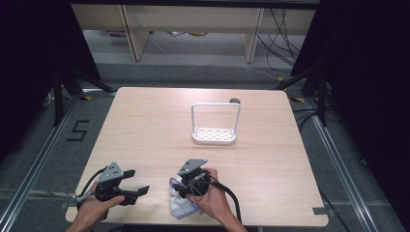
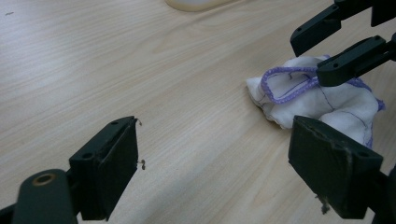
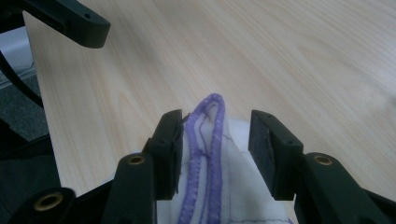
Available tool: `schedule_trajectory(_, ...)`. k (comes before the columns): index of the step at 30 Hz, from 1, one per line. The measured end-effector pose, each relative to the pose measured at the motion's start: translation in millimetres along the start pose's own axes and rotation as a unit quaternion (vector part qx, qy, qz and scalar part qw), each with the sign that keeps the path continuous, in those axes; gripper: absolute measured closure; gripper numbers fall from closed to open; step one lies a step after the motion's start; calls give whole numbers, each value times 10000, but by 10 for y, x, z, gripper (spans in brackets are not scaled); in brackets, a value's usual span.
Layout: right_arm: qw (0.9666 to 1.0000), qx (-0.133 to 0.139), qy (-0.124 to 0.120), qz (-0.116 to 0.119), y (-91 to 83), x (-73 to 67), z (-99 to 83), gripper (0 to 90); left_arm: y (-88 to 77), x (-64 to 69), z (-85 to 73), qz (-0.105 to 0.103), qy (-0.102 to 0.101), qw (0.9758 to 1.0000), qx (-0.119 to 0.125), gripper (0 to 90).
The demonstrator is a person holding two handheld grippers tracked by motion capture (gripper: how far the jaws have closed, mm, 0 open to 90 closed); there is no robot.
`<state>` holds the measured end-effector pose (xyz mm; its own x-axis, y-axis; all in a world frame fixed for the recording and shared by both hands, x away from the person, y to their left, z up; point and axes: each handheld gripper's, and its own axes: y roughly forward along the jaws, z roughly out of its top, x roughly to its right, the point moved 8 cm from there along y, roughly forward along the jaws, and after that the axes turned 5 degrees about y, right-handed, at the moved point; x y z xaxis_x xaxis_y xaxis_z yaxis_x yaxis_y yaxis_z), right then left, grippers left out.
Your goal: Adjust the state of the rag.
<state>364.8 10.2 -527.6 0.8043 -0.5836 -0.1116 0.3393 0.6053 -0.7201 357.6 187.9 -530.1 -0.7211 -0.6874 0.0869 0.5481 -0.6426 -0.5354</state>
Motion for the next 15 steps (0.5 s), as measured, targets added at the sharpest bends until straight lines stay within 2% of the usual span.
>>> schedule_trajectory(2,9999,-11,-93,36,12,2,4,564,-1,-2,0,-22,-20,10000,-15,153)
schedule_trajectory(3,10000,13,-23,42,34,-15,4,567,-2,-1,2,-20,-26,10000,-7,153)
schedule_trajectory(4,9999,-93,-23,38,37,-15,-5,573,-2,-1,0,-25,-13,10000,-15,153)
schedule_trajectory(5,10000,-19,-66,65,60,-29,7,576,-2,-3,-4,-29,7,10000,-33,153)
schedule_trajectory(7,9999,-161,-33,52,85,-36,-8,603,4,-4,-4,-27,-2,10000,-27,153)
schedule_trajectory(8,9997,-154,-122,122,111,-41,-6,632,4,-2,-3,-32,0,10000,-20,153)
schedule_trajectory(9,9997,-168,-177,88,118,-28,-7,678,1,-4,-6,-36,23,10000,-41,153)
schedule_trajectory(10,9997,-168,-177,88,118,-28,-7,678,1,-4,-6,-36,23,10000,-41,153)
schedule_trajectory(11,9996,-123,-207,161,138,-25,-4,777,4,-3,-9,-39,20,10000,-46,153)
schedule_trajectory(12,9998,-115,-113,99,116,-14,-8,818,4,-3,-9,-39,20,10000,-46,153)
schedule_trajectory(13,9998,-115,-113,99,116,-14,-8,818,6,2,-7,-43,4,10000,-33,153)
schedule_trajectory(14,9995,105,-229,175,52,-8,27,871,-1,6,-8,-25,27,10000,-55,154)
schedule_trajectory(15,9995,105,-229,175,52,-8,27,871,-1,6,-8,-25,27,10000,-55,153)
